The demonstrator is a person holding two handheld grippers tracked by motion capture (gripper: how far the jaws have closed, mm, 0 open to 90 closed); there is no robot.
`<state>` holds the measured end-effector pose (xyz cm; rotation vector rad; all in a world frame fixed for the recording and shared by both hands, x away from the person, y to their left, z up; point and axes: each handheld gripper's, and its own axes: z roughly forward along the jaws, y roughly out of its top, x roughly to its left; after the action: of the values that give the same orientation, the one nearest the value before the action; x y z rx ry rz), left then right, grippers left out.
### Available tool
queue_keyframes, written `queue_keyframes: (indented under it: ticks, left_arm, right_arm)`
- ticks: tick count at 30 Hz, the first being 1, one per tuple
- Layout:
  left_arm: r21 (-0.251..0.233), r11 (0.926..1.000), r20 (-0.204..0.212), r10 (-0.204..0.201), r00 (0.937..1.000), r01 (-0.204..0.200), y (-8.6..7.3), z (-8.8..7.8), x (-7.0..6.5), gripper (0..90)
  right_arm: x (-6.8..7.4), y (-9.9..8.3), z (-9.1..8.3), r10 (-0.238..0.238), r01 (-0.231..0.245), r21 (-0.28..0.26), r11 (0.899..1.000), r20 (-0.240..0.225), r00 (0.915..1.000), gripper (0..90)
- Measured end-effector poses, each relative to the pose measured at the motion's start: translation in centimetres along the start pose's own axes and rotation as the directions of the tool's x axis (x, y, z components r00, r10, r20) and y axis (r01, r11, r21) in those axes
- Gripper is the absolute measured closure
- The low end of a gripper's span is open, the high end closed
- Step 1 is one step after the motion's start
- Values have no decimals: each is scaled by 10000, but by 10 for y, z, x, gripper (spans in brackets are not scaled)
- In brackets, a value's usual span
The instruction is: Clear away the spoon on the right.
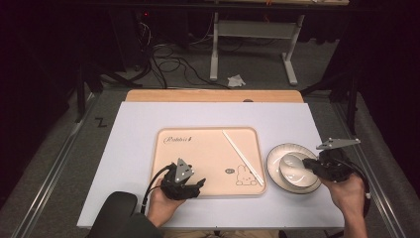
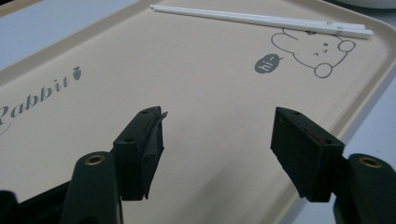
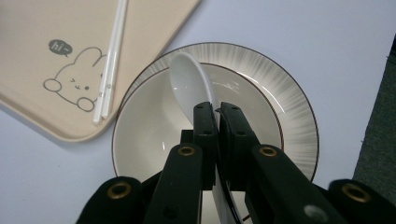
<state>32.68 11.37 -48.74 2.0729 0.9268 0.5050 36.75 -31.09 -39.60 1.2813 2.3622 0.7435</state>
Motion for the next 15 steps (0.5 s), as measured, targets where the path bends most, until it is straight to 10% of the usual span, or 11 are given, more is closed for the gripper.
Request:
queue_keyframes:
  ticks: [15]
  left_arm:
    - [-55, 9999, -215, -156, 9996, 155, -4, -4, 1, 344]
  right_arm:
    - [14, 14, 2, -225, 210, -396, 9990, -370, 9991, 876]
